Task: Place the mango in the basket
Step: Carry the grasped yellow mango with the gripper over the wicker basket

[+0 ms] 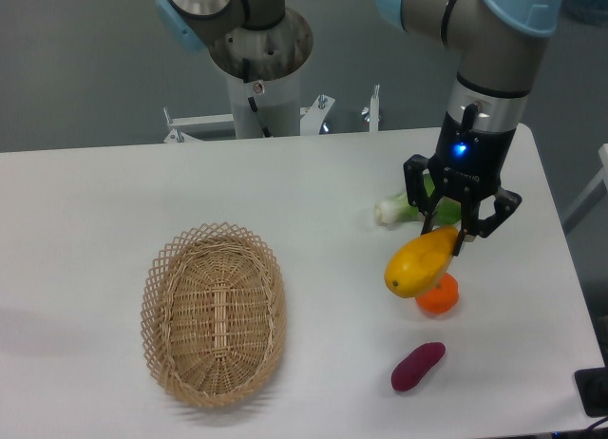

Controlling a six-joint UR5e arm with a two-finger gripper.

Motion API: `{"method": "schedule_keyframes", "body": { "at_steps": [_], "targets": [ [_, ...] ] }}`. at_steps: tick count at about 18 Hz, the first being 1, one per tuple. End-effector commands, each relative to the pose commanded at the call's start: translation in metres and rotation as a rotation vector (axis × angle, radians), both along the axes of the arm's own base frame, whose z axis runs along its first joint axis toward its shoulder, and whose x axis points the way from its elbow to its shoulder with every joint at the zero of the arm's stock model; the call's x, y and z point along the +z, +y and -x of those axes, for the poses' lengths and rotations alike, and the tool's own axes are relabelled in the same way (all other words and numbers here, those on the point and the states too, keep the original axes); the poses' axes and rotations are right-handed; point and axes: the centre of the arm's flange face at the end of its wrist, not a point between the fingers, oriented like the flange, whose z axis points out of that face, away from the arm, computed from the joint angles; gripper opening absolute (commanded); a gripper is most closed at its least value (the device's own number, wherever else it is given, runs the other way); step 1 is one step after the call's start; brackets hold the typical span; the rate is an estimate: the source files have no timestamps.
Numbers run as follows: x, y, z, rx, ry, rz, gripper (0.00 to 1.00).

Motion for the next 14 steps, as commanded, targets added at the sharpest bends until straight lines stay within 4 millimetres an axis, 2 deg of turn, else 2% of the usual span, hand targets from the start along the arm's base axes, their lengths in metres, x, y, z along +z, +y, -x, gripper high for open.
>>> {"method": "schedule_keyframes", "body": {
  "at_steps": [4, 7, 11, 14],
  "targets": [
    [0.001, 0.002, -0.005, 0.006, -0.008, 0.004, 0.27],
    [0.003, 0.004, -0.02, 0.005, -0.01, 0.009, 0.27],
    [0.0, 0.031, -0.06, 0.053, -0.052, 0.016, 0.27],
    [-0.01, 0.051, -0.09, 0.059, -0.072, 0.049, 0.27]
  ]
}}
